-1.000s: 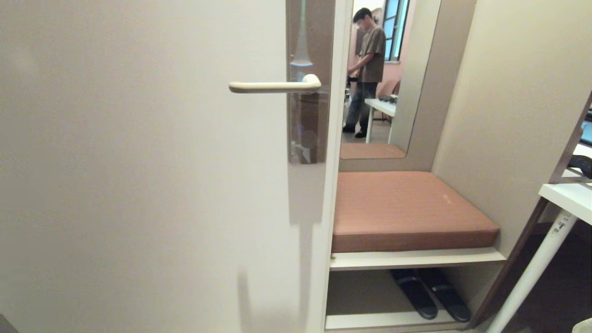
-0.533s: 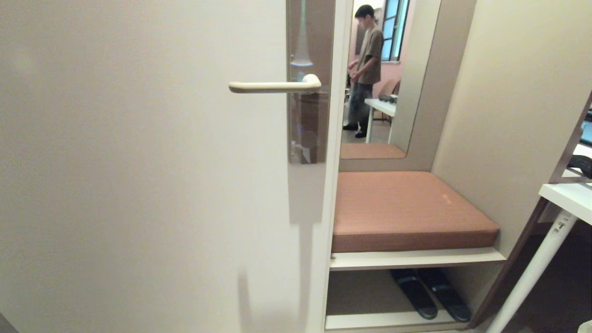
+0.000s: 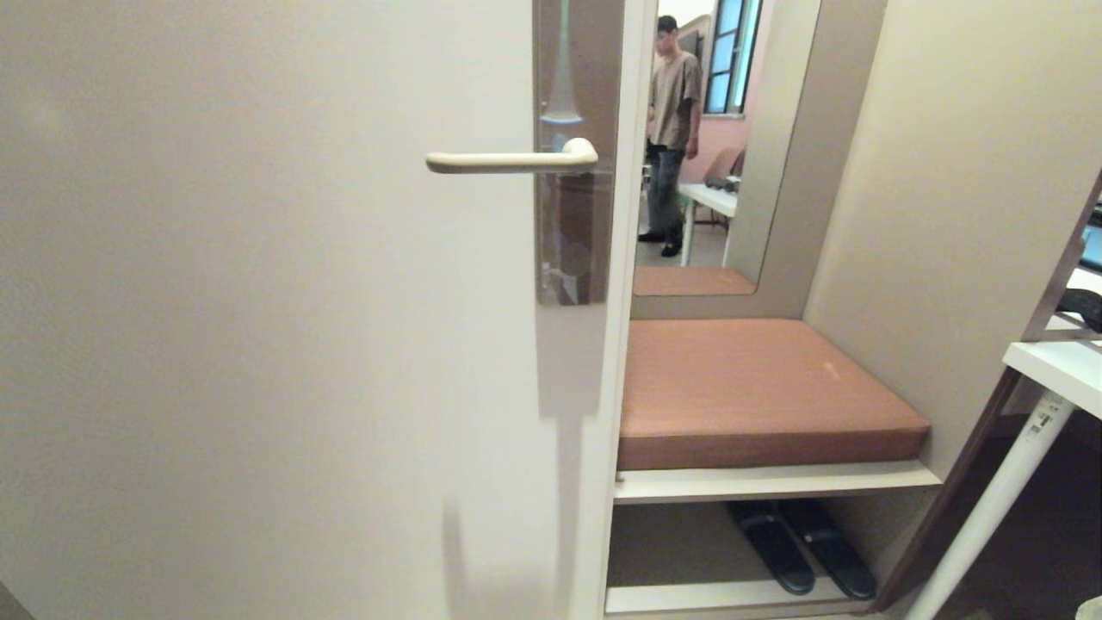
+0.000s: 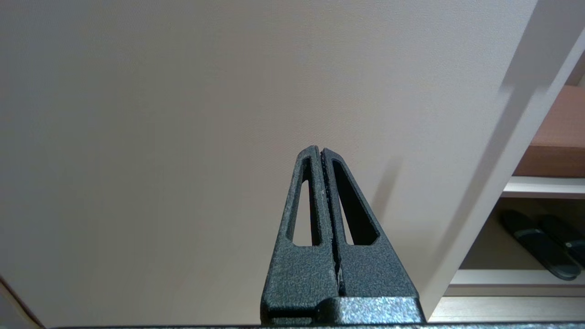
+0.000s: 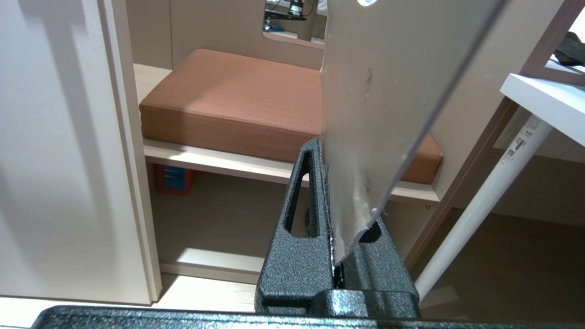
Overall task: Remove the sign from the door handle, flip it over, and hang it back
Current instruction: Hand it to the other hand
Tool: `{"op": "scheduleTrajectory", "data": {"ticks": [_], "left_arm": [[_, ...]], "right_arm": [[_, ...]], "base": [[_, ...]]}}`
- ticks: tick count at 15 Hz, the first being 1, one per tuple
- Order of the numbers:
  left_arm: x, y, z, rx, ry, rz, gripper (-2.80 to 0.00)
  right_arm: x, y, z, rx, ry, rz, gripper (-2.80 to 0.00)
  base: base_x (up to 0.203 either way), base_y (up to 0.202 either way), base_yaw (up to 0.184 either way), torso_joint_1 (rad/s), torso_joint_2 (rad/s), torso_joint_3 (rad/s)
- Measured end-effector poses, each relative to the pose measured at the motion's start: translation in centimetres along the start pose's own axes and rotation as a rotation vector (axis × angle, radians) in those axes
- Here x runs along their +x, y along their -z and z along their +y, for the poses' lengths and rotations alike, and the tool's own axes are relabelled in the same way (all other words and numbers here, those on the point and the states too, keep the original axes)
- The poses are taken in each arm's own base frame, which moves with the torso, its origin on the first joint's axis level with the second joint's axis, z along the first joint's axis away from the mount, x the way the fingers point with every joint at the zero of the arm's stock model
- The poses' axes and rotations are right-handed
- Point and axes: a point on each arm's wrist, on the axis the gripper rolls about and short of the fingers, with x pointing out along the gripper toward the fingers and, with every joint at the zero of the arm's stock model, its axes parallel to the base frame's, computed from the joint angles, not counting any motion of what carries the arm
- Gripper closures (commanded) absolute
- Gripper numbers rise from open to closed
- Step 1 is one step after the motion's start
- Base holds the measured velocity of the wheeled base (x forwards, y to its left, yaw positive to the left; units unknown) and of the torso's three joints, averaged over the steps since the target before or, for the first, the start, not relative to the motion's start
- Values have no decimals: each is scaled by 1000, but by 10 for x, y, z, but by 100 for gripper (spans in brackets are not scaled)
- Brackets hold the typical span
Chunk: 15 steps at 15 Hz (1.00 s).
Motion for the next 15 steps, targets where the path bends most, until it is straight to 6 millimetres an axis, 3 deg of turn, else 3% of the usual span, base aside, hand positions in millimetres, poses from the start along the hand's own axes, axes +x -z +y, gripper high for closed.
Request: {"op": "scheduleTrajectory", "data": {"ticks": [15], "left_arm": [[0,0,0,0,0,0,0]], "right_arm": [[0,0,0,0,0,0,0]], "base": [[0,0,0,0,0,0]]}}
